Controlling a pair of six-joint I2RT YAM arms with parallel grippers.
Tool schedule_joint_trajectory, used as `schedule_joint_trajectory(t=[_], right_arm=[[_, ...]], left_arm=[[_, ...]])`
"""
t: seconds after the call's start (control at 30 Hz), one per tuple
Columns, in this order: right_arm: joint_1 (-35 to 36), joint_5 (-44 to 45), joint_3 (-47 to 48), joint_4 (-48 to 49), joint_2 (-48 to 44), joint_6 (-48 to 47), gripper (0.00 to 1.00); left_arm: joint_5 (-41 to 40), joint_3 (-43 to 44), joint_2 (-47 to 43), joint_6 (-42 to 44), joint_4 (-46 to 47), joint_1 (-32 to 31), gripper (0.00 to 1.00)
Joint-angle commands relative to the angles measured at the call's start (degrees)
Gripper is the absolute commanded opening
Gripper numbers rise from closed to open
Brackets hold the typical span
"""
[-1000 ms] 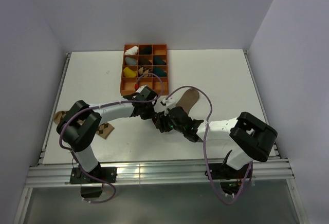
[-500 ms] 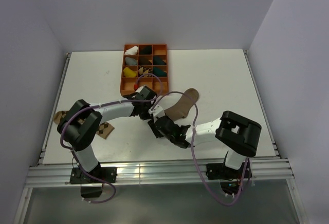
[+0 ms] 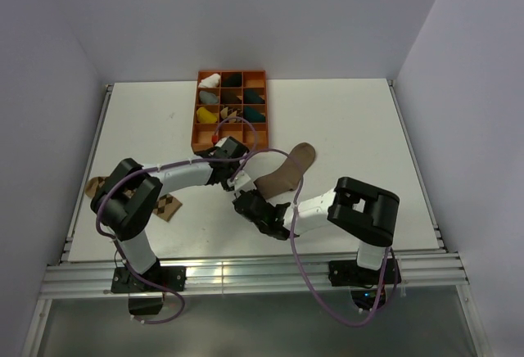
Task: Roll the socks
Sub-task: Roll the sock at the center of the board.
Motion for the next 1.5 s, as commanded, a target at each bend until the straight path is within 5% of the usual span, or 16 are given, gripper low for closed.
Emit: schedule_joint_trajectory(t=[0.0,0.23,0.53,0.87,1.17,1.47], right_arm=[[0.15,1.13,0.21,-1.85,0.62,1.57,0.0],[-5.02,-10.09,-3.74,-0.79,-5.44,5.88,0.0],[-16.1,-29.71,-9.54,3.33,-11.07,15.1,0.0],[-29.29,-48.79,-19.55,20.64,-10.55,32.5,0.0],[-38.52,-61.0,-25.63,49.09,3.94,55.09,0.0],[-40.2,-61.19,-25.19,46.95,6.24,57.74,0.0]], left_arm=[[2.03,-0.91,-1.26,-1.45,1.84,0.28,0.02],[2.2,-2.93,-4.42,-3.82,3.77,1.68,0.15],[1.85,-8.37,-12.68,-10.24,11.06,3.18,0.61],[2.38,-16.72,-16.73,-12.7,23.9,2.39,0.58],[1.85,-18.84,-14.01,-12.44,30.05,-1.57,0.58],[0.36,-16.82,-9.8,-12.44,30.14,-2.27,0.56]])
